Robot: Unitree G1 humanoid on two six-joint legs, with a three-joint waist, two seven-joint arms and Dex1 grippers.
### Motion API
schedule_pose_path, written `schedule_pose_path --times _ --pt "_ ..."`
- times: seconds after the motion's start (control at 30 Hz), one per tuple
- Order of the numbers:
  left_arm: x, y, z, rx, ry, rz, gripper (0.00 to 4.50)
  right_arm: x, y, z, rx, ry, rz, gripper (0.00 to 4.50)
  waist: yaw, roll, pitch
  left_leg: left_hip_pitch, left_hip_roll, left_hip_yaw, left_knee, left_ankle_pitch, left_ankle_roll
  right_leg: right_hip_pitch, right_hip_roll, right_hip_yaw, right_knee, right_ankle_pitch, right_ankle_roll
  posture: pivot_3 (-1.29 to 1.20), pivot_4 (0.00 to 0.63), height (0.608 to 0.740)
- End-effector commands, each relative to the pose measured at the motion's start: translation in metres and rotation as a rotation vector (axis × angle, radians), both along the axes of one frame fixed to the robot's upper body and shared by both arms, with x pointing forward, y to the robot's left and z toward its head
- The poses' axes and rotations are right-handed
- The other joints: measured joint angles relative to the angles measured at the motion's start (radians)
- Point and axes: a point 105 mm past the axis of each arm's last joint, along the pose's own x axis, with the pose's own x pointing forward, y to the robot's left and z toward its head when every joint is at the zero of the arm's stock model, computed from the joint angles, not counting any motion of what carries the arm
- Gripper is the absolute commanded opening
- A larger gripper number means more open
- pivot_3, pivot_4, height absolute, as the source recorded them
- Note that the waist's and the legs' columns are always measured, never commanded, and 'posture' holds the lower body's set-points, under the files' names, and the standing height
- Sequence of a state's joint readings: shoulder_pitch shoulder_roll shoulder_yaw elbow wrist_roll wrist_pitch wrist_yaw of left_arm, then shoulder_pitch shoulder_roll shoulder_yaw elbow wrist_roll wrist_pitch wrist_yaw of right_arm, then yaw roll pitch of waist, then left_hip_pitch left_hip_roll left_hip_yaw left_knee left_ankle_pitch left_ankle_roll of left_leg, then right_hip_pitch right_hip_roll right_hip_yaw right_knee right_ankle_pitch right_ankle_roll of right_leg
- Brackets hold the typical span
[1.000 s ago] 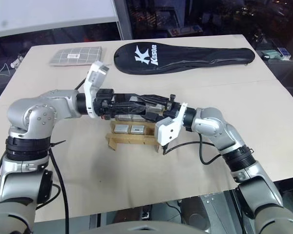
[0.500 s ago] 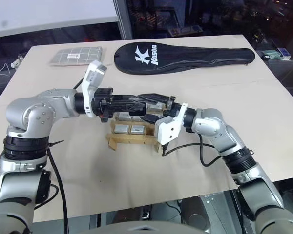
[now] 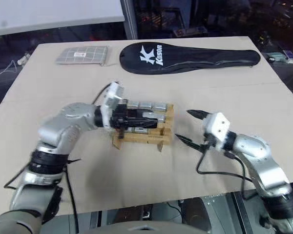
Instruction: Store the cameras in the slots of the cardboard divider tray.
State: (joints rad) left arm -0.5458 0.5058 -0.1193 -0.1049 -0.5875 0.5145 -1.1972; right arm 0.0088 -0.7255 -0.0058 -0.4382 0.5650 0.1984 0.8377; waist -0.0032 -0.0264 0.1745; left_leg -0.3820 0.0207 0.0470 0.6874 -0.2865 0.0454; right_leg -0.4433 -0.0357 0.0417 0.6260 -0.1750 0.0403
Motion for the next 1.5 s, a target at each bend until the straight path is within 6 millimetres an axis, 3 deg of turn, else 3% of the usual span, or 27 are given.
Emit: schedule_pose_path --times 0.03,0.2,0.43,0.77,1.43,1.47,1.5 --pt "0.006 -0.002 0.004 -0.097 -0.111 -0.012 0.80 -0.020 -0.021 0.008 0.030 0.077 0.000 4.41 0.001 -0.001 0.000 0.000 0.000 0.000 0.000 0.000 0.000 0.000 0.000 0.000 0.000 0.000 0.000 0.00 0.150 0.740" --pt "0.018 0.003 -0.020 -0.038 -0.155 -0.018 0.80 -0.027 -0.049 0.010 0.029 0.158 -0.093 4.41 -0.013 -0.001 0.000 0.002 0.001 0.000 0.000 0.000 0.000 0.001 0.001 0.001 0.000 -0.002 0.004 0.00 0.150 0.740" --pt "0.026 0.007 -0.032 -0.002 -0.183 -0.043 0.80 -0.034 -0.062 0.010 0.021 0.187 -0.127 4.41 -0.005 -0.001 0.000 0.000 0.001 -0.001 0.000 0.000 0.000 0.001 0.001 0.000 -0.001 -0.002 0.004 0.00 0.150 0.740" --pt "0.024 0.006 -0.051 0.094 -0.214 -0.107 0.80 -0.032 -0.062 0.016 0.028 0.168 -0.141 4.41 -0.006 -0.001 -0.001 0.001 0.000 -0.001 0.000 -0.001 0.001 0.001 0.001 0.000 -0.001 0.000 0.007 0.00 0.150 0.740" --pt "0.035 0.014 -0.058 0.168 -0.234 -0.049 0.80 -0.027 -0.061 0.019 0.021 0.143 -0.145 4.41 -0.006 -0.001 -0.002 0.002 0.001 -0.001 0.000 -0.001 0.001 0.002 0.001 0.000 0.000 0.000 0.008 0.00 0.150 0.740" --pt "0.036 0.014 -0.059 0.172 -0.221 -0.042 1.82 -0.027 -0.061 0.019 0.021 0.143 -0.145 4.50 -0.006 -0.001 -0.002 0.002 0.001 -0.001 0.000 -0.001 0.001 0.002 0.001 0.000 0.000 0.000 0.008 0.00 0.150 0.740" --pt "0.036 0.013 -0.058 0.166 -0.203 -0.038 2.00 -0.027 -0.062 0.019 0.031 0.144 -0.148 4.50 -0.006 -0.001 -0.002 0.002 0.001 -0.001 0.000 -0.001 0.001 0.003 0.001 -0.001 0.000 0.000 0.008 0.00 0.150 0.740"
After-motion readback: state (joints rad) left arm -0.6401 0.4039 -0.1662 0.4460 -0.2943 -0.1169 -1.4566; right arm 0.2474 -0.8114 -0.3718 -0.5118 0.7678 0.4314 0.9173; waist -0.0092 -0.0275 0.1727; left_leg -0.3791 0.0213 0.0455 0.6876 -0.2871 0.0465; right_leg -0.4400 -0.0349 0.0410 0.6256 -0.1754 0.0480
